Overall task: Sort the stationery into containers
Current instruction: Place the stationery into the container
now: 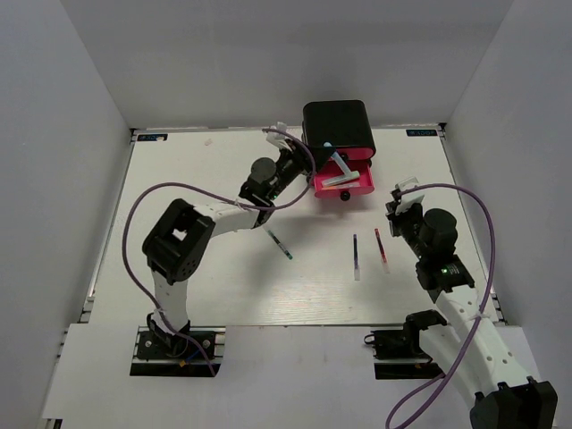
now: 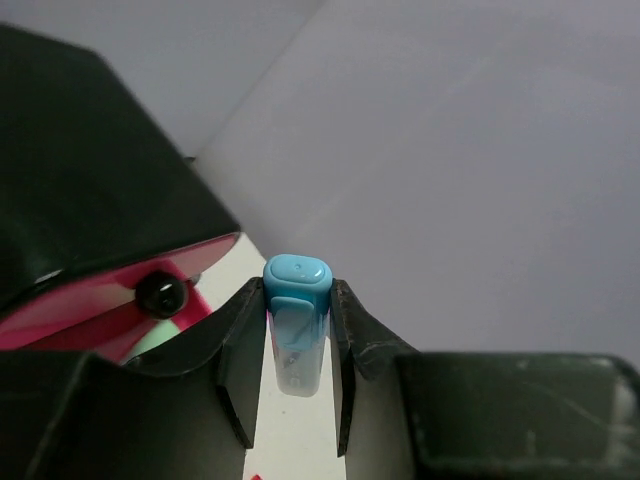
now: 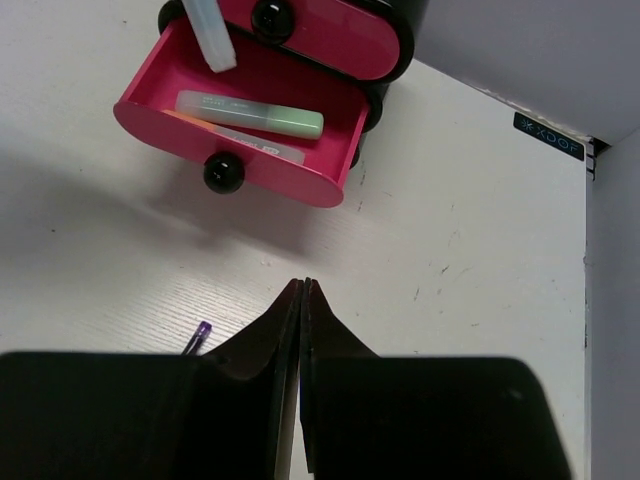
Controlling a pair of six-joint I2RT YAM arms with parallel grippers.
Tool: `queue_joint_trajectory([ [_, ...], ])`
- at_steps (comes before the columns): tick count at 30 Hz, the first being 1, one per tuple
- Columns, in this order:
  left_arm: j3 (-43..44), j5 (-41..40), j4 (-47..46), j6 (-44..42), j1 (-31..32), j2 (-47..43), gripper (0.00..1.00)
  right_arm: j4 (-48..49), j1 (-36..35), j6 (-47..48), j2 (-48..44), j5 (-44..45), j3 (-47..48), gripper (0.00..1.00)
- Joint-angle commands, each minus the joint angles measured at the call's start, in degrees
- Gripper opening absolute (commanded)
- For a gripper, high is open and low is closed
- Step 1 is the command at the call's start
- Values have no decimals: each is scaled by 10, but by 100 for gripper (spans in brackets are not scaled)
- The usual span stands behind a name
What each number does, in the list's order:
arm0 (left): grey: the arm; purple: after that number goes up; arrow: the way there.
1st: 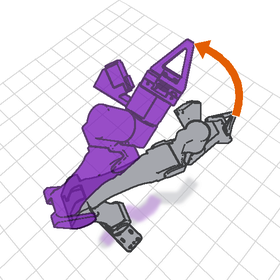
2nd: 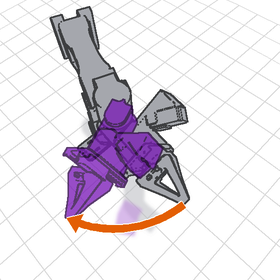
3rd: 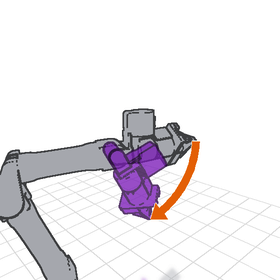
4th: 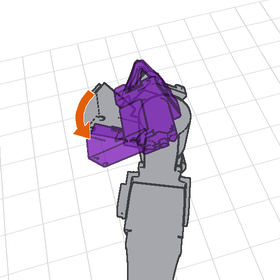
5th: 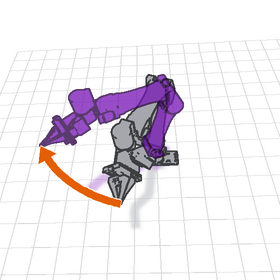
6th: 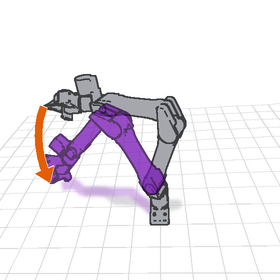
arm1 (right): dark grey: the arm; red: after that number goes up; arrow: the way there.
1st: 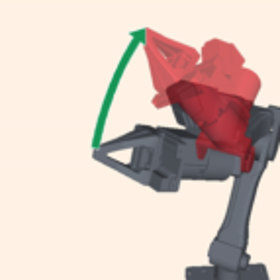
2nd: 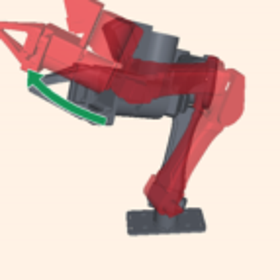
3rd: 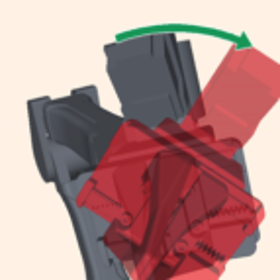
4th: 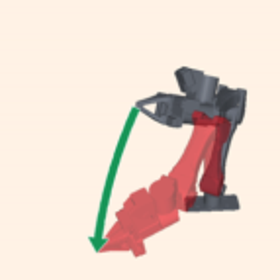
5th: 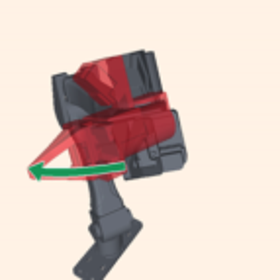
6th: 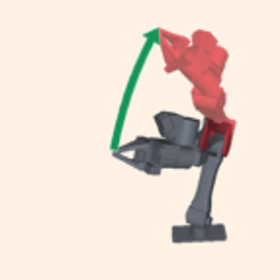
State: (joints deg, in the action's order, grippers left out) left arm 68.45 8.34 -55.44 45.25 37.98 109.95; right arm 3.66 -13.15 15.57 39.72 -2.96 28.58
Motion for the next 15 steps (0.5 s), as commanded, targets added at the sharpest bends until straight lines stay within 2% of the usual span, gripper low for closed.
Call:
queue_joint_trajectory([
  [1, 12, -117, -71, 12, 24, 33, 2, 35, 10, -3, -8, 8, -5, 4],
  [6, 38, -191, -117, 12, 48, 90, 2, 43, 14, 4, -8, 15, -10, 4],
  [15, 57, -289, -64, -53, 87, 108, 4, 47, 20, 4, -12, 16, -12, 4],
])
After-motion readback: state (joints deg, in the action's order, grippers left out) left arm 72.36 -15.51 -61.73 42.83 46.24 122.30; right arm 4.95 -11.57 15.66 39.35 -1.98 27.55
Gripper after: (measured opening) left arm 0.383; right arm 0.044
